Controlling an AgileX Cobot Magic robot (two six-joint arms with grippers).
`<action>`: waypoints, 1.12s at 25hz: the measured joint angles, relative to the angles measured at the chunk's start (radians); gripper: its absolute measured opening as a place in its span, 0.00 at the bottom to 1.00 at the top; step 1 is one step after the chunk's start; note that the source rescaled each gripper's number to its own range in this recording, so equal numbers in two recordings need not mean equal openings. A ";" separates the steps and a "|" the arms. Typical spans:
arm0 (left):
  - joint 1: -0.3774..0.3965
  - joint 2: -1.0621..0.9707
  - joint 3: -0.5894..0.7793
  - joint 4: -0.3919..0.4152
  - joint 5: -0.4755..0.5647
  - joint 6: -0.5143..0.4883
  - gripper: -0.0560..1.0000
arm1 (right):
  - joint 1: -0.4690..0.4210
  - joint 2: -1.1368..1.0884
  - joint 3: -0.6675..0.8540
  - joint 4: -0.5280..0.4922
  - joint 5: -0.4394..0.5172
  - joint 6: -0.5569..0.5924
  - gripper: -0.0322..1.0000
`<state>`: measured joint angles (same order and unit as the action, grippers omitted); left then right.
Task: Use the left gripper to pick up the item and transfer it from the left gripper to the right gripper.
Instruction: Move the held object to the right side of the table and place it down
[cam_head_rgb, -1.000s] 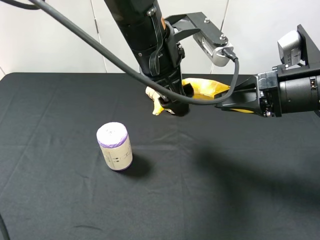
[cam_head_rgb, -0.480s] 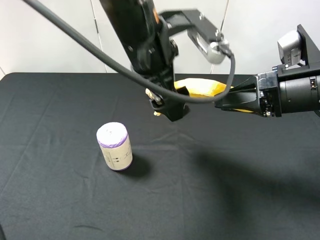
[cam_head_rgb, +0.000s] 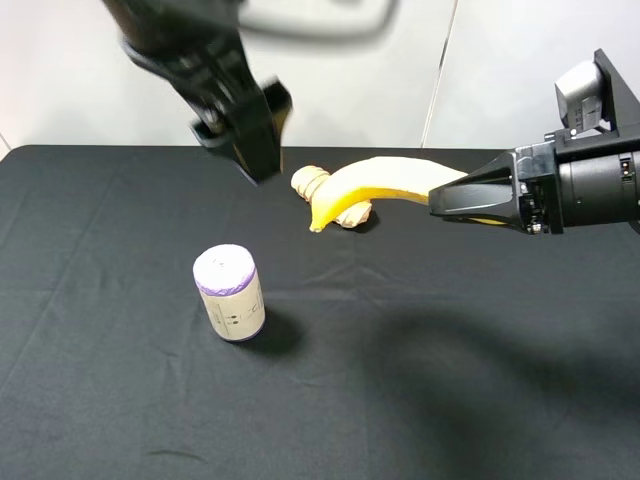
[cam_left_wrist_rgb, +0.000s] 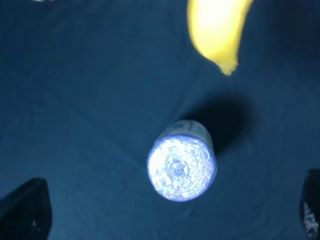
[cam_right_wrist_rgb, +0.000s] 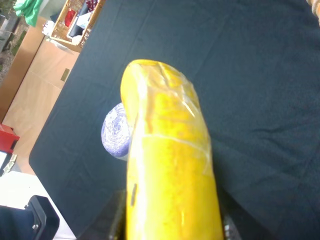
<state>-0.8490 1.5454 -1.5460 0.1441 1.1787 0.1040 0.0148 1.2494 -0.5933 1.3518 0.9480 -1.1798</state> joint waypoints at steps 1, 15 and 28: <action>0.000 -0.017 0.000 0.004 0.000 -0.025 1.00 | 0.000 0.000 0.000 -0.006 0.000 0.004 0.04; 0.000 -0.333 0.278 0.045 0.000 -0.222 1.00 | 0.000 0.000 0.000 -0.043 0.001 0.030 0.04; 0.000 -0.778 0.707 0.004 -0.022 -0.226 1.00 | 0.000 0.000 0.000 -0.044 0.001 0.040 0.04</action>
<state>-0.8490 0.7672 -0.8386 0.1483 1.1570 -0.1221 0.0148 1.2494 -0.5933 1.3078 0.9489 -1.1395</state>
